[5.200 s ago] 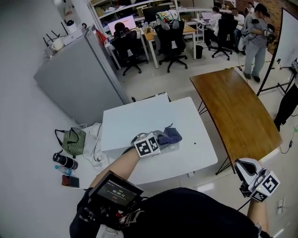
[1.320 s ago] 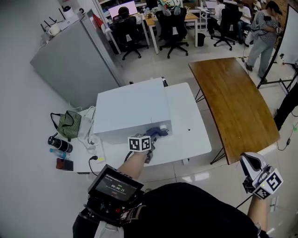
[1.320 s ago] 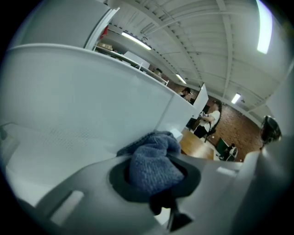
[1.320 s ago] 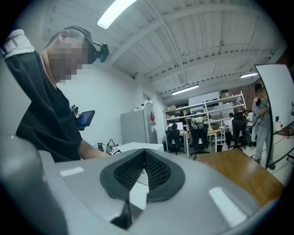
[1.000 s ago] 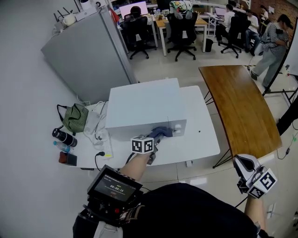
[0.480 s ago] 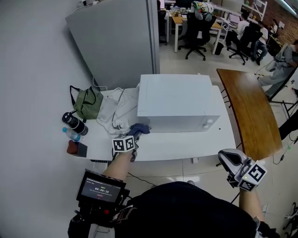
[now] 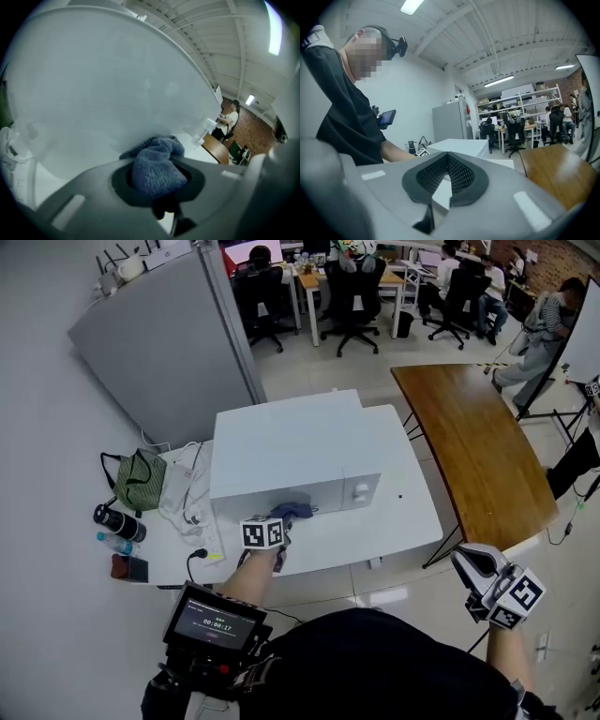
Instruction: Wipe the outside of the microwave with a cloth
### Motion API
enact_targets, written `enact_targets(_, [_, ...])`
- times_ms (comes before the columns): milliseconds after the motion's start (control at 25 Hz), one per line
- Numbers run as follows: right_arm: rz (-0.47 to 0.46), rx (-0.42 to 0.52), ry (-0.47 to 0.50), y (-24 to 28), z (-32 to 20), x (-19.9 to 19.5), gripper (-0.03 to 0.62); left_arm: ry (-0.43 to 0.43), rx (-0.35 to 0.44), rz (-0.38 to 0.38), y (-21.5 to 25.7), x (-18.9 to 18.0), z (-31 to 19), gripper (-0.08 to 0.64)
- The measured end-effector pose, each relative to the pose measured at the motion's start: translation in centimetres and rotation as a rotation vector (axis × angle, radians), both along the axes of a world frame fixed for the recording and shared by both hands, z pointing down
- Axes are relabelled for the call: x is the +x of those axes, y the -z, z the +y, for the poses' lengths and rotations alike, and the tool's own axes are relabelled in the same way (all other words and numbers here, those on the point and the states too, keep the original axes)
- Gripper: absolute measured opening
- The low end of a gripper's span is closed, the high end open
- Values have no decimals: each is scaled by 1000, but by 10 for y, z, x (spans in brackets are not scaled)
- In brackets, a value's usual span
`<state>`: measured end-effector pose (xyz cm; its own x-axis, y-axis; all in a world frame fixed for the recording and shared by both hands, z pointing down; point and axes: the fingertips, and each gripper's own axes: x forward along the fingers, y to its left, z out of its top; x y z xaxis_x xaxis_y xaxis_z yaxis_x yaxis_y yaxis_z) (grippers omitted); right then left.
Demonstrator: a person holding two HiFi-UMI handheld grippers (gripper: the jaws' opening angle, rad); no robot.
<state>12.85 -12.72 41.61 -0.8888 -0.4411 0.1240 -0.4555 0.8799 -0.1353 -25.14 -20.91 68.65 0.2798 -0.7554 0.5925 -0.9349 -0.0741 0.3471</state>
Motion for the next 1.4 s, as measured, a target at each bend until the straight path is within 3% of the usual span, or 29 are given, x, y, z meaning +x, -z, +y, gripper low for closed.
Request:
enact_targets(120, [-10, -6, -43, -3, -26, 66, 5, -44, -29, 39, -6, 76, -33, 57])
enact_targets(280, [-41, -13, -90, -3, -47, 129, 5, -78, -41, 41, 0, 143, -61, 55])
enact_targets(440, [-61, -13, -116, -3, -49, 157, 5, -92, -60, 6, 4, 155, -64, 55])
enact_targets(600, [-57, -29, -107, -8, -42, 150, 5, -106, -18, 6, 13, 149, -58, 55])
enact_targets(760, [-39, -19, -66, -3, -25, 105, 5, -39, 4, 61, 8, 98, -26, 57])
enact_targets(960, [5, 12, 3, 16, 7, 5, 5, 153, -8, 70, -8, -54, 41, 55])
enact_targets(1120, [21, 23, 48, 22, 40, -72, 5, 211, -13, 51, -17, -145, 70, 57])
enact_targets(1240, [12, 14, 56, 33, 58, -103, 5, 193, -27, 51, -27, -164, 69, 57])
enact_targets(1400, [71, 21, 1, 31, 60, -83, 5, 180, -47, 82, -37, -144, 56, 57])
